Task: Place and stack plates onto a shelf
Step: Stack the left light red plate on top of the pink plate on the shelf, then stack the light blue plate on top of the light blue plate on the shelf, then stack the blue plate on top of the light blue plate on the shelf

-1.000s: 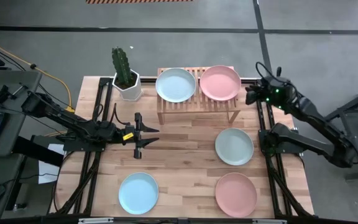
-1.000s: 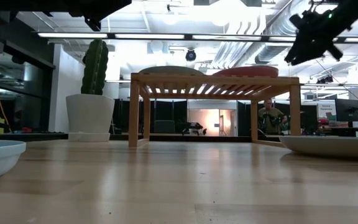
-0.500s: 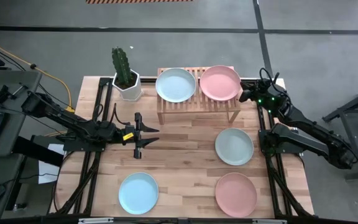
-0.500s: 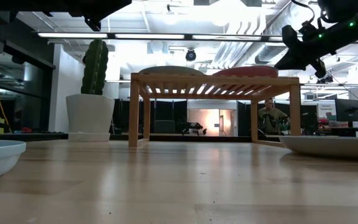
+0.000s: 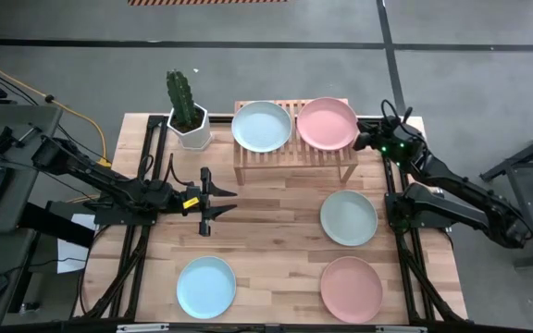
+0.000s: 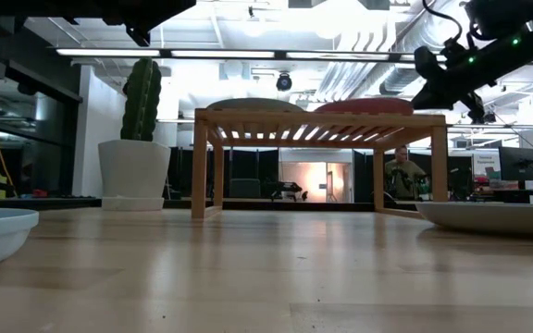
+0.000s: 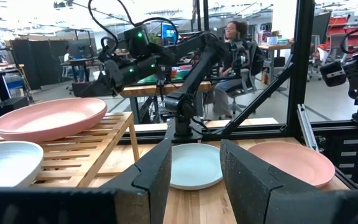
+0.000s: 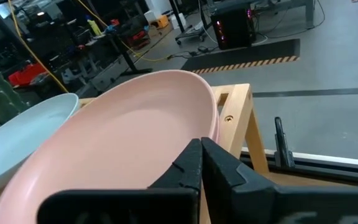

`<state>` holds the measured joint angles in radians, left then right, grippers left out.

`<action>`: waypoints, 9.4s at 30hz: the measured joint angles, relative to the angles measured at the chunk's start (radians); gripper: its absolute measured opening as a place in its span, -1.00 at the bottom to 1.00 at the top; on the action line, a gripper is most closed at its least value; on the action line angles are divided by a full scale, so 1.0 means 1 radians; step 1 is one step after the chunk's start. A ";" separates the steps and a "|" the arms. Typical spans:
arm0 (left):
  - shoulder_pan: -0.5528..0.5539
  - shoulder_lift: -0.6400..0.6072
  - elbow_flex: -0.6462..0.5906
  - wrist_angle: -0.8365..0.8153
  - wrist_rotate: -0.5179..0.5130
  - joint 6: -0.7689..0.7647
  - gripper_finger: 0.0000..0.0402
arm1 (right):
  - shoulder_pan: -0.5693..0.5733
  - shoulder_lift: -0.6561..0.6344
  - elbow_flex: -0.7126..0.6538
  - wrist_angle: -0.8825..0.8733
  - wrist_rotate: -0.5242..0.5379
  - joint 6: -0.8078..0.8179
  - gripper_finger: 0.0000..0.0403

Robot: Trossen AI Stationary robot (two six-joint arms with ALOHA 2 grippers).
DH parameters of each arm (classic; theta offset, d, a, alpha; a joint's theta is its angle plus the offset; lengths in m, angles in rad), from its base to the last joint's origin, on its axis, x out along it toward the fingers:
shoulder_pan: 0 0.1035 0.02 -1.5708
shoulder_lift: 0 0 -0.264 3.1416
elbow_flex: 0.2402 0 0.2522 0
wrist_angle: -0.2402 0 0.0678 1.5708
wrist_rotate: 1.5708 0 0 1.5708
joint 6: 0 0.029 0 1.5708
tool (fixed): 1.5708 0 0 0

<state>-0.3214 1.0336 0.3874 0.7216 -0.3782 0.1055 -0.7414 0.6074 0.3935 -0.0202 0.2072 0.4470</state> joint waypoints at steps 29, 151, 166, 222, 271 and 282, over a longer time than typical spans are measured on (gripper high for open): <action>0.000 0.000 0.000 0.000 -0.002 0.002 -0.36 | 0.207 -0.138 0.246 -0.326 -0.567 -0.119 -1.00; -0.112 -0.145 0.001 -0.051 -0.134 0.056 -0.36 | 0.962 0.849 1.122 -0.433 0.126 -0.637 -1.00; -0.112 -0.144 0.000 -0.126 -0.149 0.027 -0.36 | 0.596 1.079 1.121 -0.431 0.118 -0.989 -1.00; -0.112 -0.144 0.000 -0.187 -0.217 -0.010 -0.36 | 0.739 0.857 1.047 -0.731 -0.098 -0.620 -0.01; -0.179 0.519 0.224 -0.686 0.417 -0.214 -0.36 | 1.115 0.545 0.212 0.139 0.129 -0.238 -0.01; -0.177 0.582 0.227 -0.685 0.453 -0.215 -0.37 | 1.115 0.545 0.212 0.128 0.126 -0.238 -0.01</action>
<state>-0.4988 1.6157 0.6140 0.0364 0.0750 -0.1097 0.3733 1.1526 0.6060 0.1081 0.3332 0.2089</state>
